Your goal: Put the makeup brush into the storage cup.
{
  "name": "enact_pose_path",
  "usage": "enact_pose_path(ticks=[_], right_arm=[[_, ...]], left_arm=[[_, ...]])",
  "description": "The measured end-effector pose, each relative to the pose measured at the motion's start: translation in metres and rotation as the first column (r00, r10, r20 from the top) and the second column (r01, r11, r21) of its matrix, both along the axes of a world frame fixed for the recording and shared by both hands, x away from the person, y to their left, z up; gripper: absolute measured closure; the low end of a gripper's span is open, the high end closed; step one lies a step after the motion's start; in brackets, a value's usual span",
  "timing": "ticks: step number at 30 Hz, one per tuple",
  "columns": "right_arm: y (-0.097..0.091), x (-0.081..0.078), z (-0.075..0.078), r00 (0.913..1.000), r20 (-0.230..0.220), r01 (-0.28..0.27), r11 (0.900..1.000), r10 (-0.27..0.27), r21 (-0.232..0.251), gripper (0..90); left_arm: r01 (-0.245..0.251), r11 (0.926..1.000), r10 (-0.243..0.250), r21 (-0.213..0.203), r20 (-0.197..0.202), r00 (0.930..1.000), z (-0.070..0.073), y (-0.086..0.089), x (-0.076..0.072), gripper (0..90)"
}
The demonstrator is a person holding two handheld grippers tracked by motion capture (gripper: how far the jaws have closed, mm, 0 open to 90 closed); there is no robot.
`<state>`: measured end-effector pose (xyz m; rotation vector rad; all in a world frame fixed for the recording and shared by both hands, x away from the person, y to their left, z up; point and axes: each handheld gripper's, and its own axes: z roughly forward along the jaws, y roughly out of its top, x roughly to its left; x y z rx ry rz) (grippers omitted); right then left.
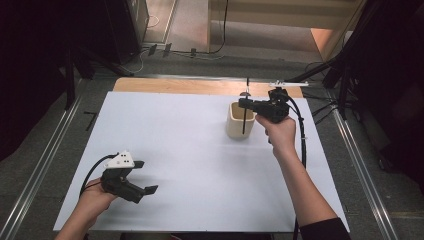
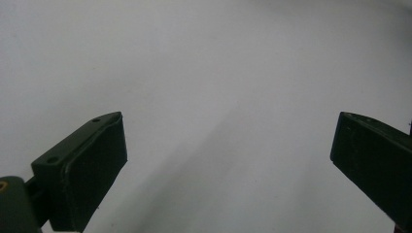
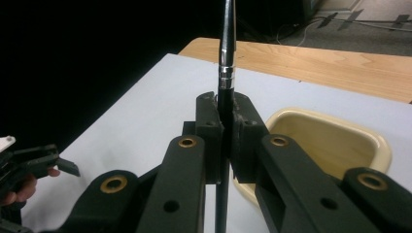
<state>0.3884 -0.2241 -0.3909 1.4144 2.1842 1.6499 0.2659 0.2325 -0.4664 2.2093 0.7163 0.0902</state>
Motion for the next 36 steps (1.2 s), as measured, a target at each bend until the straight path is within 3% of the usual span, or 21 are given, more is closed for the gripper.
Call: enact_pose_path(ticks=[20, 29, 36], right_arm=[[-0.001, 0.032, 0.028, 0.9984, 0.003, 0.057, 0.9967, -0.057, -0.057, 85.7], [0.004, 0.043, 0.034, 0.9954, 0.023, 0.095, 0.9914, -0.094, -0.09, 85.7], [0.008, 0.049, 0.034, 0.9868, 0.072, 0.152, 0.9827, -0.145, -0.106, 85.7]], left_arm=[[0.018, 0.9998, -0.018, 0.007, -0.002, 0.9998, -0.002, -0.005, -0.002, 0.1], [0.015, 0.9999, -0.015, 0.006, -0.003, 0.9999, -0.002, -0.004, -0.002, 0.0], [0.018, 0.9998, -0.018, 0.011, -0.003, 0.9998, -0.002, -0.005, -0.003, 0.0]])
